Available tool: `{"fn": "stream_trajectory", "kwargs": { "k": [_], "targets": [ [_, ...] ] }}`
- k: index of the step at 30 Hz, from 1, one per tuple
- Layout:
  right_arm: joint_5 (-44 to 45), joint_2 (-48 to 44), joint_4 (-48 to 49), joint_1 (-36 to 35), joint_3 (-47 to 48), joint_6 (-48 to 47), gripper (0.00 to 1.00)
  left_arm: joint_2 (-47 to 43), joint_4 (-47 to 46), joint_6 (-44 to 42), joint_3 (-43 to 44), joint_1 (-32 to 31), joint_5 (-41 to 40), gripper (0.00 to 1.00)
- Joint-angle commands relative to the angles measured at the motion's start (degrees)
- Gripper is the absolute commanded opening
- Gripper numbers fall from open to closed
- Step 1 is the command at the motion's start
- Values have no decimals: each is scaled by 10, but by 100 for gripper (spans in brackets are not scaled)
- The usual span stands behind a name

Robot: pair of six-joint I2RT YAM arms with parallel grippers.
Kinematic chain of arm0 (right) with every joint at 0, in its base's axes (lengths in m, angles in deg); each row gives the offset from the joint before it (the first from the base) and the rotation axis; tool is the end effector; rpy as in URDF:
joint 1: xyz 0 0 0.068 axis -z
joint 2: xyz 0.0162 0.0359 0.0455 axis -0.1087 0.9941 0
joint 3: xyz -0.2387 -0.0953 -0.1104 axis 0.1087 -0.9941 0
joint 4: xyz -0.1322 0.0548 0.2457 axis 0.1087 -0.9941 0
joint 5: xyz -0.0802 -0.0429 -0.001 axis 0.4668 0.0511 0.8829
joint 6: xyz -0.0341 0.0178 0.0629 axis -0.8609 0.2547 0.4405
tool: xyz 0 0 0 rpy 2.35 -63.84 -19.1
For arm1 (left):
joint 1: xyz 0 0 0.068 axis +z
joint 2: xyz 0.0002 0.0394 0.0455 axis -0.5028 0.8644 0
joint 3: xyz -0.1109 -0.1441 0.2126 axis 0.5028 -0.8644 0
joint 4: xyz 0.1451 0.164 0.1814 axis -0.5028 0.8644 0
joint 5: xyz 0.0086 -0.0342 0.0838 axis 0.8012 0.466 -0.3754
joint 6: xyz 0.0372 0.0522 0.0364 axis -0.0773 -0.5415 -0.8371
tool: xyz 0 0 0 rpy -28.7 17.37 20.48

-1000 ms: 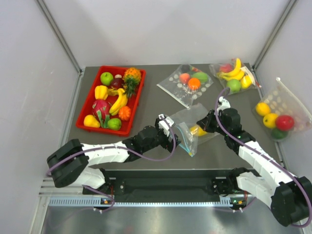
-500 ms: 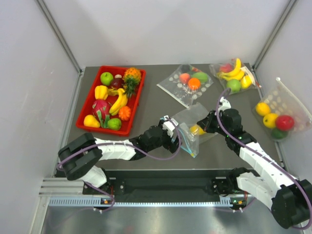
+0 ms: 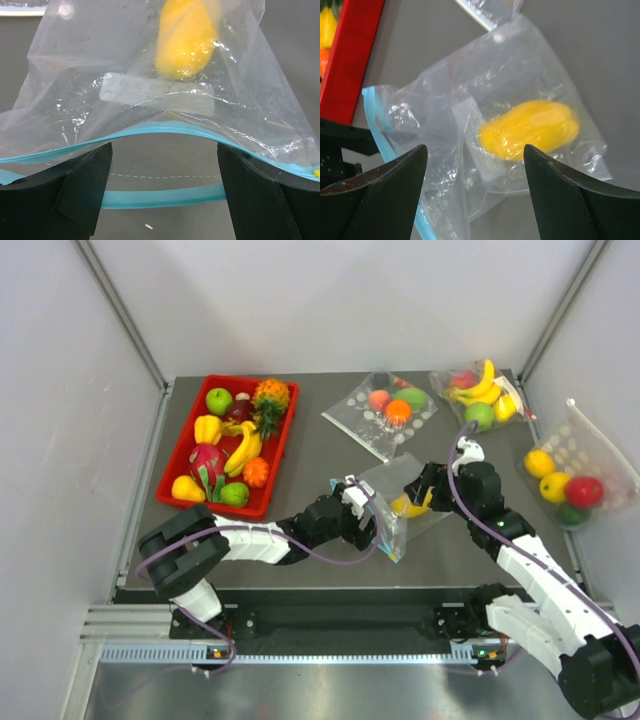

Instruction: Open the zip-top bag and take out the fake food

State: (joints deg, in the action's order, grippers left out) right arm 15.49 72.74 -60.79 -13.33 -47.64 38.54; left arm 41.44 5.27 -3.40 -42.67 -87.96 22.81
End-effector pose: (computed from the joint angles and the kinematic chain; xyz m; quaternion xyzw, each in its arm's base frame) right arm 0.2194 0.0836 0.2352 0.0342 0.8613 0.2328 0.4504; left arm 0.1957 -0.3051 0.1466 0.3435 0.7513 -0.2852 0.4860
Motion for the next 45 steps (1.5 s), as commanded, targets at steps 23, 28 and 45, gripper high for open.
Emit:
{"fn": "stream_trajectory", "kwargs": {
  "k": [23,28,45],
  "targets": [
    [4,227,163,65,-40,-9,43,42,-90,-10,32,2,64,91],
    [-3,259,179,65,-43,-11,22,64,-100,-24,43,2,65,91],
    [-71,257,167,58,-57,-14,0,101,-151,-40,70,4,4,93]
  ]
}}
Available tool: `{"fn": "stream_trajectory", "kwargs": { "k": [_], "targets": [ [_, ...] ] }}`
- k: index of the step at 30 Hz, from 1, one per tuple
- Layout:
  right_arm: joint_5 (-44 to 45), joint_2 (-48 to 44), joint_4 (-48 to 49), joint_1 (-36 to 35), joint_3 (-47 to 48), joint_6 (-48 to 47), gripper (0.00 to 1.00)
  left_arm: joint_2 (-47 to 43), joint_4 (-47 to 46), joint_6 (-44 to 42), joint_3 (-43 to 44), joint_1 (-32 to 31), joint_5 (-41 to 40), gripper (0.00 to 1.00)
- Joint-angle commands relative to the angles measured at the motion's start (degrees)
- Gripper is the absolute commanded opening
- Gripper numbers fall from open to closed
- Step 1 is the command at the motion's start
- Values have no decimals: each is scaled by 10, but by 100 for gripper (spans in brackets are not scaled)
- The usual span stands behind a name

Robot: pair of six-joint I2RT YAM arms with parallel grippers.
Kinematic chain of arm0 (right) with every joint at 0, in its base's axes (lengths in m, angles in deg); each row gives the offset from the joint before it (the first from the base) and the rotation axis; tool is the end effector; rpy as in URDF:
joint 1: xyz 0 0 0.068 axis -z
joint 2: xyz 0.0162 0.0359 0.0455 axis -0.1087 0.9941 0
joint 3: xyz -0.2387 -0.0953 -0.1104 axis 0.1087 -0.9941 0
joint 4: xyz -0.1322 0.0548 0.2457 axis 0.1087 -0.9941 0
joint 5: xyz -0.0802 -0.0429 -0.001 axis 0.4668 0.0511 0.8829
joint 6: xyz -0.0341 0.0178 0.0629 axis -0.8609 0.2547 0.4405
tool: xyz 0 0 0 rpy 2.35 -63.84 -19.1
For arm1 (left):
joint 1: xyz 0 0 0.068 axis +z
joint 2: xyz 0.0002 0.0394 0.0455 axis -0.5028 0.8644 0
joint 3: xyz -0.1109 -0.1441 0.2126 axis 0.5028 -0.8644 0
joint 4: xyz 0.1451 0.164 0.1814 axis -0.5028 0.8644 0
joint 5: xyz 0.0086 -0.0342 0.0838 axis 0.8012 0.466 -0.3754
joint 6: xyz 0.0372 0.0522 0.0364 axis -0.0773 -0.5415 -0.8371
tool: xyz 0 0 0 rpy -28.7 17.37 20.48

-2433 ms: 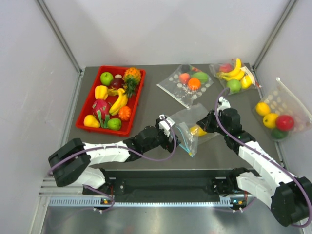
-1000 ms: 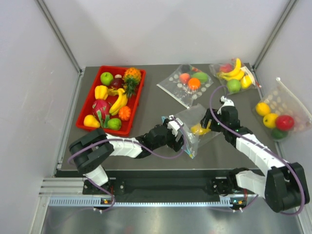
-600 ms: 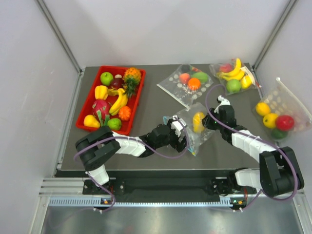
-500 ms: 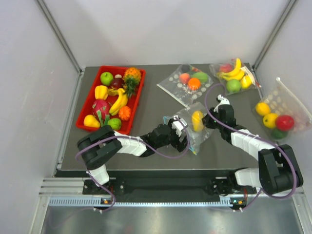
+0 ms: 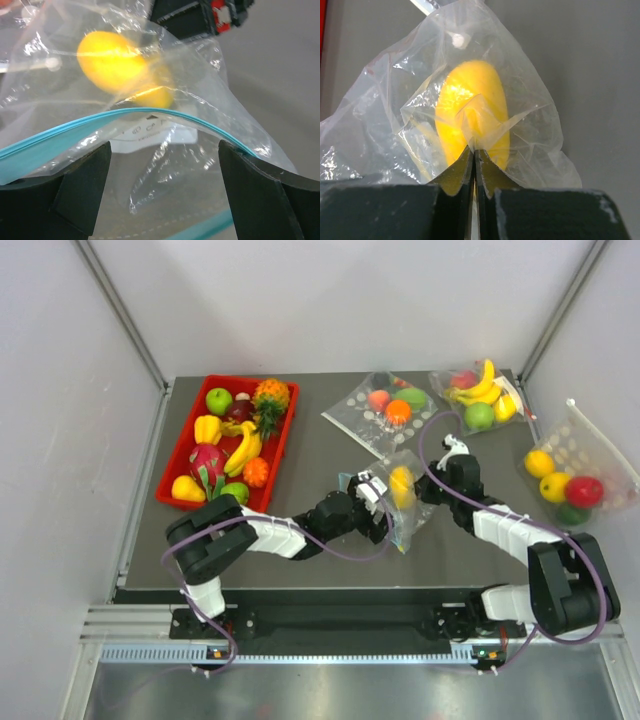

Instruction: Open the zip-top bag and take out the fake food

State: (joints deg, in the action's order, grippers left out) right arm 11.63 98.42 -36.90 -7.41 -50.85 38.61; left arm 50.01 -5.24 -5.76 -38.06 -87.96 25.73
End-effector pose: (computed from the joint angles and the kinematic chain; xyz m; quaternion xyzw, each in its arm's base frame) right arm 0.2816 0.0780 0.1517 0.0674 0.8793 0.2247 0.4145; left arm 0.2099 -0.3335 0.1426 0.3569 0.7078 -0.3171 0.5206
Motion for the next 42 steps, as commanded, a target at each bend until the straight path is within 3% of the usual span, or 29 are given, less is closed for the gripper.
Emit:
{"fn": "stream_trajectory", "kwargs": {
  "k": [1,14,22,30,33,34,38,42],
  "targets": [
    [-35,-6,-74,-2,-27,-13,0,26,-47,-20,30,6,-25,93],
    [-61,-44,-125,-12,-31,-23,0,87,-101,-33,66,12,-11,94],
    [-79,-48,-118,-16,-33,-19,0,133,-83,-54,110,21,-6,93],
    [-93,-65,-118,-19,-38,-15,0,159,-74,-58,128,41,20,80],
    [-96,-69,-117,-19,-42,-13,0,173,-72,-60,137,48,31,66],
    [-95,-71,-116,-20,-43,-12,0,175,-74,-62,137,48,33,52],
    [-92,-70,-111,-20,-50,-9,0,173,-76,-63,128,49,52,20],
    [-84,-67,-110,-20,-45,-4,0,152,-77,-66,103,50,60,9]
  ]
}}
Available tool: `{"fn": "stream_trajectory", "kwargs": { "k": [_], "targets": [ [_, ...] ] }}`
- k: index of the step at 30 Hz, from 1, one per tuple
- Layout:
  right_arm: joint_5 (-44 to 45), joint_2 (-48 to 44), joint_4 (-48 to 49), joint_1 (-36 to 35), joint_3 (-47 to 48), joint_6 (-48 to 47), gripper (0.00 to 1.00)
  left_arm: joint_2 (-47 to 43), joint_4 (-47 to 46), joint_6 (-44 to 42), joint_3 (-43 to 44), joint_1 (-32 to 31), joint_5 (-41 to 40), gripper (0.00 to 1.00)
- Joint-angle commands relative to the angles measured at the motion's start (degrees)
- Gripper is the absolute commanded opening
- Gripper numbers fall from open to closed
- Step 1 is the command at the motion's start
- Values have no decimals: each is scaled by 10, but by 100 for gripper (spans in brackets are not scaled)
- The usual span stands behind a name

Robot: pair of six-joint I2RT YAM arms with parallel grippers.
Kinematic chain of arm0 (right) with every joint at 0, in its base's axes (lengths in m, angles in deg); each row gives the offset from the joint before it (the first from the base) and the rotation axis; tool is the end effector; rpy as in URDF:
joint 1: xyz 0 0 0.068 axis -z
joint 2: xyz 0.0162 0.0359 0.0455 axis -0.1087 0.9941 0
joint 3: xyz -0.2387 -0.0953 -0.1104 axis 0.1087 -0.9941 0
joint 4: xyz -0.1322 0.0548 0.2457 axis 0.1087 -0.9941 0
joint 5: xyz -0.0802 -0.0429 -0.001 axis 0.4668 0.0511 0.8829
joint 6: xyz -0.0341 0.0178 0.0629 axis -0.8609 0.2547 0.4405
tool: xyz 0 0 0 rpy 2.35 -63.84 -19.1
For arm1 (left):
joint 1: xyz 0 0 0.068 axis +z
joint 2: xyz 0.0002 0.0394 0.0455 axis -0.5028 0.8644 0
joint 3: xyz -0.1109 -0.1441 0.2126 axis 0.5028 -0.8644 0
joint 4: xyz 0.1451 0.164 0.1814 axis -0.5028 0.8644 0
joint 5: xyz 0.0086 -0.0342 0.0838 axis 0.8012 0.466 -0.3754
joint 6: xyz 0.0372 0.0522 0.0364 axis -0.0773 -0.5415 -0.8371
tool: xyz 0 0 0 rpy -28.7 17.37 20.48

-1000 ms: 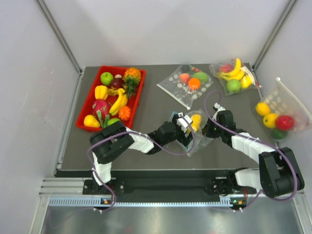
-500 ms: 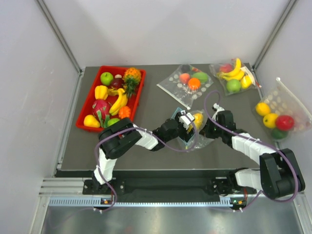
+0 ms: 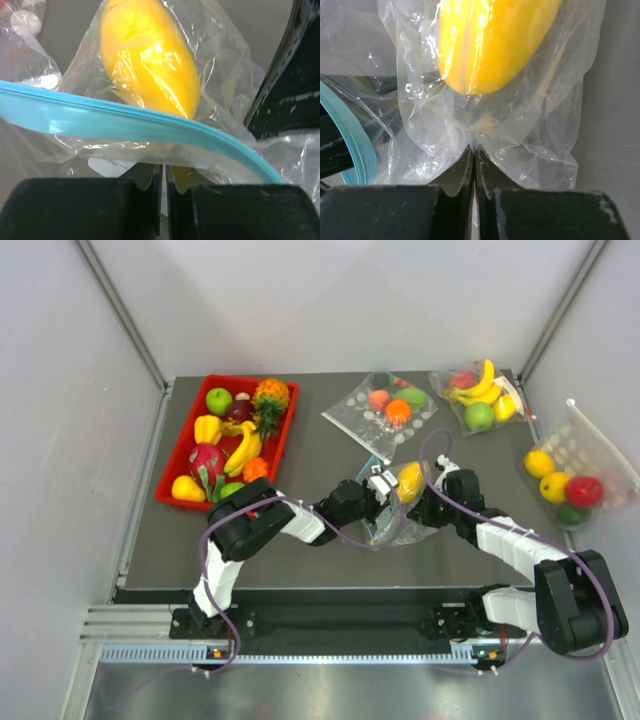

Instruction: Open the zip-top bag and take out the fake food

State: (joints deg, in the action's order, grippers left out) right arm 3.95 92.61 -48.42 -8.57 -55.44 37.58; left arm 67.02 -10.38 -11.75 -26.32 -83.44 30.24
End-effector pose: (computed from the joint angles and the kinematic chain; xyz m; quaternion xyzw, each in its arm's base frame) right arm 0.2396 0.0814 0.1305 0.0341 0.9138 0.2563 0.3133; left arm 0.2650 -0.3635 0.0983 0.3872 0.6922 -0.2955 0.5326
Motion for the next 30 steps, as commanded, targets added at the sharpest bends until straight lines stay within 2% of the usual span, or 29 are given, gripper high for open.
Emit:
{"fn": "stream_trajectory", "kwargs": {
  "k": [1,3,7,9,10,11,13,14,17,22,25,28,29,30],
  "targets": [
    [-4,-11,5,-8,2,7,0,-31,-30,-7,-30,5,17,7],
    [6,-17,5,-8,6,9,0,-54,-25,-10,-50,6,19,3],
    [31,-33,-3,-5,18,10,0,-101,-8,-17,-82,6,26,2],
    [43,-41,-13,-2,23,9,6,-106,2,-20,-81,6,30,2],
    [50,-54,-18,0,29,9,13,-109,10,-21,-80,6,31,2],
    [60,-63,-29,2,33,7,32,-110,13,-22,-78,6,31,2],
    [68,-84,-42,7,47,-3,49,-111,17,-21,-79,6,29,2],
    [71,-90,-49,13,53,-7,63,-110,19,-21,-81,6,29,2],
    [68,-100,-50,26,69,-12,76,-112,16,-20,-84,6,32,2],
    [58,-44,-6,40,103,-12,79,-112,12,-15,-78,6,39,7],
    [55,2,30,47,120,-10,78,-112,9,-11,-71,6,44,15],
    [56,56,52,52,130,-12,68,-109,2,-5,-63,6,53,26],
    [52,71,64,54,133,-11,55,-107,-1,-4,-61,6,57,32],
    [50,84,70,55,135,-12,48,-106,-4,3,-61,6,60,40]
  ]
}}
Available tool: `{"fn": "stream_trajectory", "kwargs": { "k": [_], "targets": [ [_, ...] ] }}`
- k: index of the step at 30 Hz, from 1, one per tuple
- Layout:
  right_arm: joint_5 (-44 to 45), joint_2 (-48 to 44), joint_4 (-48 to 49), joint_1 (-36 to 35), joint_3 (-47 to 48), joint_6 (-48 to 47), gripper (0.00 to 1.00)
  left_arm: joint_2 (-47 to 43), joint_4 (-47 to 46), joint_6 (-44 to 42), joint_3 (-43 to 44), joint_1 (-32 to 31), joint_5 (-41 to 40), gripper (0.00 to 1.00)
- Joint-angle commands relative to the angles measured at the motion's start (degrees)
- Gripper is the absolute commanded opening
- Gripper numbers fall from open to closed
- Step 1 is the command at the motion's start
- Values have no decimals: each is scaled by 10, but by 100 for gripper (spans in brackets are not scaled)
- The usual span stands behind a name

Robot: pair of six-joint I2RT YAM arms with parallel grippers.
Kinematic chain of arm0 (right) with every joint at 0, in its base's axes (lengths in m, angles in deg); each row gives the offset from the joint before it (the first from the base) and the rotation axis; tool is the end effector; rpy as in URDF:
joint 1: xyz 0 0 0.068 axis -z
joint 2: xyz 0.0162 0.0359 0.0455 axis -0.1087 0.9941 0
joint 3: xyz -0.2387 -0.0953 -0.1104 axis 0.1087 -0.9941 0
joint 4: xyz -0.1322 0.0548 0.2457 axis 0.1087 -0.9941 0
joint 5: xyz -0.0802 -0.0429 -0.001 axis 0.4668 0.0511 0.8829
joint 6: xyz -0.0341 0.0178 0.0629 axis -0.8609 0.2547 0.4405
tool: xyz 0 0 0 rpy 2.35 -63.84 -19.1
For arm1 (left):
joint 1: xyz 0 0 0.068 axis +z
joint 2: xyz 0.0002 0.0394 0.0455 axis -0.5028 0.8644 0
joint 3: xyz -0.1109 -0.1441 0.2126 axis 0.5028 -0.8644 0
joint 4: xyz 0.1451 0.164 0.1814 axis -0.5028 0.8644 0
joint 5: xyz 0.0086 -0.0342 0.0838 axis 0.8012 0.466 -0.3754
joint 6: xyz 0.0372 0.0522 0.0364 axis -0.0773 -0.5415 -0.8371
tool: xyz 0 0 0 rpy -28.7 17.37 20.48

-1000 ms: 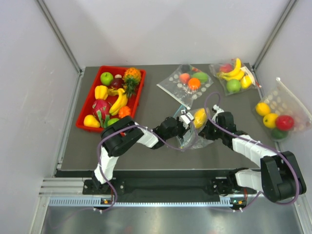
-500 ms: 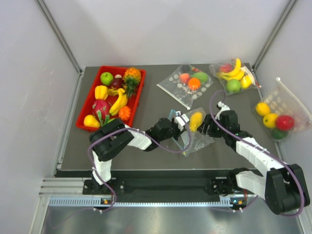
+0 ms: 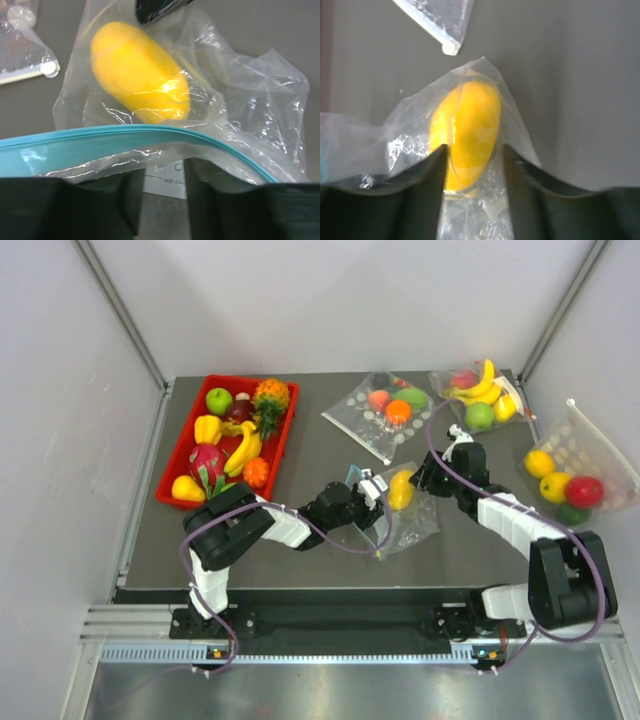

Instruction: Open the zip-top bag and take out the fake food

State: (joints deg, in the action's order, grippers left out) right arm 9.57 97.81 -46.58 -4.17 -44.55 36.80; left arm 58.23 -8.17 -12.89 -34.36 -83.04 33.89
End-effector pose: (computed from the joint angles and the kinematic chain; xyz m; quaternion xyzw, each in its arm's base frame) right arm 0.2942 0.0658 0.1750 0.0732 0.8888 0.2155 0.3978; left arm 0.2424 -0.3349 0.1144 0.4110 0.6865 -0.3069 0.5154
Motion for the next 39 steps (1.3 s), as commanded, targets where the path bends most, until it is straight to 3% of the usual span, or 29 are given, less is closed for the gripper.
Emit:
{"fn": "stream_trajectory", "kwargs": {
  "k": [1,2,3,5,7,10,14,19,33,37,38,39],
  "targets": [
    [-9,57,57,11,27,-4,42,-17,-33,16,21,2,31,44],
    [-16,68,67,11,27,-2,30,-16,-36,18,23,1,34,49],
    [-18,77,72,11,26,-1,24,-15,-38,20,23,1,37,65],
    [-22,94,78,10,19,6,7,-10,-41,23,31,1,40,71],
    [-25,99,87,10,10,11,3,-6,-45,25,36,1,37,80],
    [-33,99,89,10,0,11,0,8,-31,25,58,1,36,86],
    [-47,92,89,9,-12,8,0,37,-32,18,83,2,17,88],
    [-54,77,85,10,-21,7,0,71,14,2,126,2,-2,88],
    [-73,54,79,10,-29,6,0,102,-4,-26,117,2,-72,87],
    [-76,54,79,9,-33,6,0,116,-5,-28,131,2,-53,76],
    [-77,54,80,9,-34,6,0,119,-5,-28,133,2,-50,62],
    [-77,55,79,9,-36,6,0,123,-7,-29,135,2,-48,56]
  ]
}}
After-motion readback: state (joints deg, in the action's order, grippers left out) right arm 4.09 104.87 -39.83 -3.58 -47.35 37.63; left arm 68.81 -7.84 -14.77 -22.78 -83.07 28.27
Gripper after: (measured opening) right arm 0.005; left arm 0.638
